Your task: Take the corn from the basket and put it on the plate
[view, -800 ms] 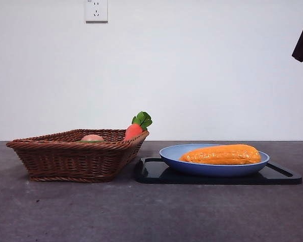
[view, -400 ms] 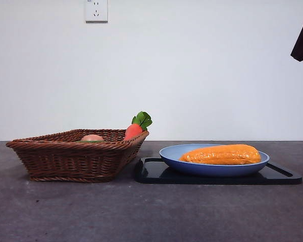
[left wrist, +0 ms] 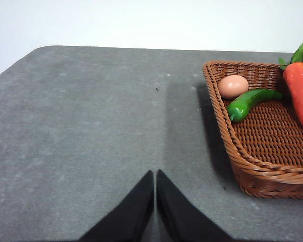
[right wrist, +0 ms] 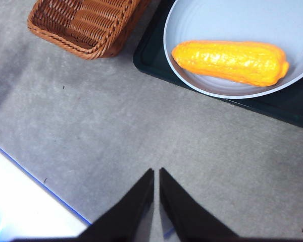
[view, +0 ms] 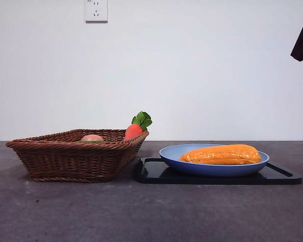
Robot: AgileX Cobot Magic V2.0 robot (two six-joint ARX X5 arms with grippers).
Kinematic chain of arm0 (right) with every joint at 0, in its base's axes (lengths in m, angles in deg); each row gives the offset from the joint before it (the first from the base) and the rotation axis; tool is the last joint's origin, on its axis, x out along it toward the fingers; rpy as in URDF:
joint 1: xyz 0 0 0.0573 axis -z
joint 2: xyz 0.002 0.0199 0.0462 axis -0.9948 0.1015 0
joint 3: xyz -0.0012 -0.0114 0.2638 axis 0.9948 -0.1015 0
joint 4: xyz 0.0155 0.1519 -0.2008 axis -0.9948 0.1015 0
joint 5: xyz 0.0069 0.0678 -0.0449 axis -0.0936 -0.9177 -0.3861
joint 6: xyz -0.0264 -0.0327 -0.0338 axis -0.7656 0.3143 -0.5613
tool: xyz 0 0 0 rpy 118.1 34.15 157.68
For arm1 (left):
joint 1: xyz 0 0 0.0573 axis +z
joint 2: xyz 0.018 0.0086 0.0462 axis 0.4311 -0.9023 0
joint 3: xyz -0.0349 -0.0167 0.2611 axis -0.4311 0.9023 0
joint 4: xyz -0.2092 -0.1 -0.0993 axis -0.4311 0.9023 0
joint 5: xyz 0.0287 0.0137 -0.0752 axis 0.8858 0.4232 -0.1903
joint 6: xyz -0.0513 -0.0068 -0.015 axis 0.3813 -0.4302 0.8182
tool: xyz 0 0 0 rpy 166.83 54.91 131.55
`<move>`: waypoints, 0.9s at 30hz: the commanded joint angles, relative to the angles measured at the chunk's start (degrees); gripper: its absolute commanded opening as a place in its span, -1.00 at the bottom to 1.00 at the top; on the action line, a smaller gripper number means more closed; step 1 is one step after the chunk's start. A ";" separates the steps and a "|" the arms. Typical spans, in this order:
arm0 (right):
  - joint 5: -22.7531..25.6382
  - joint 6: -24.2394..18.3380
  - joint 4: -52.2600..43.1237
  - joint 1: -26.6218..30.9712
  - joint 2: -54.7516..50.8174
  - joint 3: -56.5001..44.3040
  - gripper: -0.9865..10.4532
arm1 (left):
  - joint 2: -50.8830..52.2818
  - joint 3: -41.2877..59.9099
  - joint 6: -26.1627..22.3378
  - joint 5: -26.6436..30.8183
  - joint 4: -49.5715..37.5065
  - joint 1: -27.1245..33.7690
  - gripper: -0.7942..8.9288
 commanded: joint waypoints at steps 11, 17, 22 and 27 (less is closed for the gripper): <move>-0.04 -0.13 -0.55 -0.24 0.37 0.28 -0.82 | 0.04 0.96 0.52 0.00 1.01 0.13 -0.82; 2.08 -8.41 -4.92 2.01 -3.37 0.11 -0.82 | 0.04 0.96 0.52 0.00 1.01 0.13 -0.82; 2.91 -14.91 -20.13 7.61 -10.01 -5.46 -0.82 | 0.04 0.96 0.52 0.00 1.01 0.13 -0.82; 3.48 -13.73 -34.27 14.08 -19.37 -16.44 -0.82 | 0.04 0.96 0.52 0.00 1.01 0.13 -0.82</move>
